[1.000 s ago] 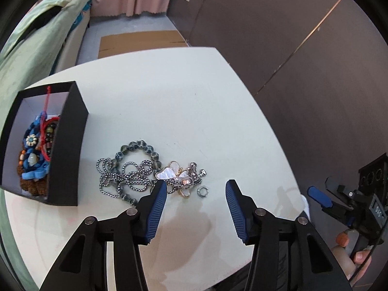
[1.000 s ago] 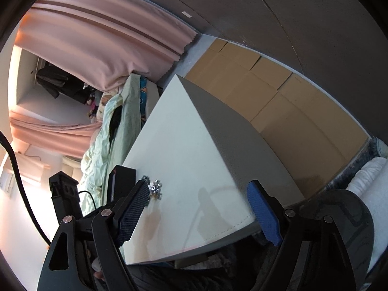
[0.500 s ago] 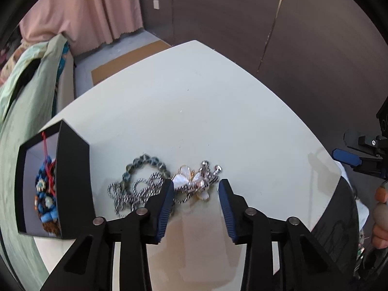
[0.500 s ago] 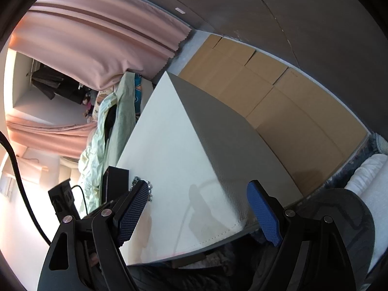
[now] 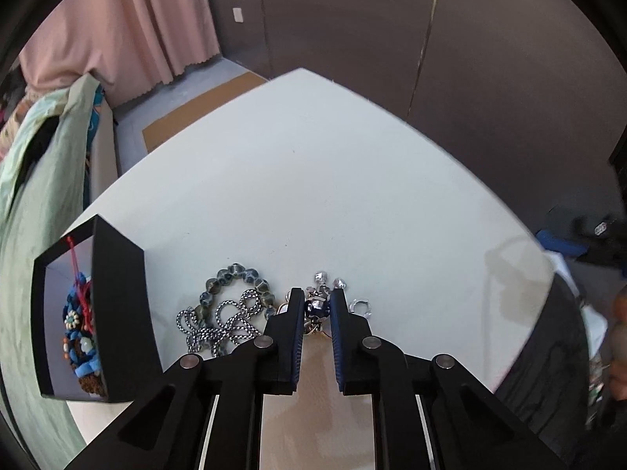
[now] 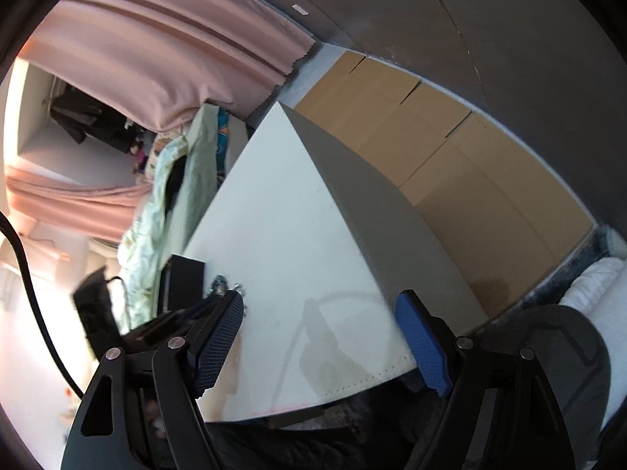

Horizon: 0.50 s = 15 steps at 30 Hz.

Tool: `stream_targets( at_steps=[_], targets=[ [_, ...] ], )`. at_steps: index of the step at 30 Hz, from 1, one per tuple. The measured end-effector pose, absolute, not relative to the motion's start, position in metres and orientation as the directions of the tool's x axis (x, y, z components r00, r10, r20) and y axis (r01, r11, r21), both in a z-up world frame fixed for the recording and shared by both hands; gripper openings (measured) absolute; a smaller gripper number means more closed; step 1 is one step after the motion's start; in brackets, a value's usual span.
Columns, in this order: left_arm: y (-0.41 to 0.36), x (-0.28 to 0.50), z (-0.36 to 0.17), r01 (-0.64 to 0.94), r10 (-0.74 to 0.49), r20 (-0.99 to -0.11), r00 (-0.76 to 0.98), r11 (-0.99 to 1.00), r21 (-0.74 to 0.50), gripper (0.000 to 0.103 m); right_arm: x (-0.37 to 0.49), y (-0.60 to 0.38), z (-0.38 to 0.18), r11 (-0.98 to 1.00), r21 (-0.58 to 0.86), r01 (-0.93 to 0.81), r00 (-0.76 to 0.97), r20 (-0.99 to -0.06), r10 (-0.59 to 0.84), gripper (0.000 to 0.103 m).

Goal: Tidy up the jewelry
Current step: 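Grasp the silver chain necklace with the left tool and lift it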

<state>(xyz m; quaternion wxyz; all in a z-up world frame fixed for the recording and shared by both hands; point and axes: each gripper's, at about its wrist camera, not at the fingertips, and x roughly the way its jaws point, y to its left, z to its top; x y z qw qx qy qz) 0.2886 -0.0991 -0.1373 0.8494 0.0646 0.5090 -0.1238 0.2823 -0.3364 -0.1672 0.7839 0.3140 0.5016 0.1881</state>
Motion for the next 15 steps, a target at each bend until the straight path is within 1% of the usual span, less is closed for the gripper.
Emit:
stream_targets(
  at_steps=[3,5,8,10,12,14,15],
  targets=[
    [-0.091,0.287,-0.124,0.254,-0.179,-0.862,0.473,0.965,-0.061,0.013,0.283,-0.337,-0.164,0.732,0.681,0.028,0.433,-0.668,0.605,0.081],
    [-0.086,0.285,-0.113,0.246,-0.194,-0.849,0.491,0.966,-0.078,0.013,0.282,-0.338,-0.16,0.732,0.68,0.026,0.444,-0.664,0.601,0.075],
    [-0.079,0.283,-0.098,0.238,-0.217,-0.83,0.514,0.966,-0.105,0.013,0.281,-0.332,-0.148,0.765,0.645,0.008,0.464,-0.679,0.568,0.075],
    [-0.075,0.282,-0.09,0.229,-0.23,-0.818,0.527,0.965,-0.124,0.013,0.281,-0.324,-0.14,0.769,0.639,-0.029,0.464,-0.673,0.577,0.075],
    [-0.071,0.281,-0.081,0.218,-0.238,-0.806,0.541,0.966,-0.139,0.013,0.283,-0.31,-0.135,0.771,0.632,-0.076,0.442,-0.672,0.595,0.071],
    [-0.066,0.279,-0.072,0.211,-0.252,-0.793,0.554,0.964,-0.159,0.013,0.287,-0.293,-0.133,0.78,0.614,-0.118,0.41,-0.686,0.601,0.062],
    [-0.064,0.277,-0.067,0.21,-0.257,-0.786,0.563,0.964,-0.165,0.013,0.289,-0.285,-0.133,0.786,0.602,-0.139,0.39,-0.697,0.602,0.06]
  ],
)
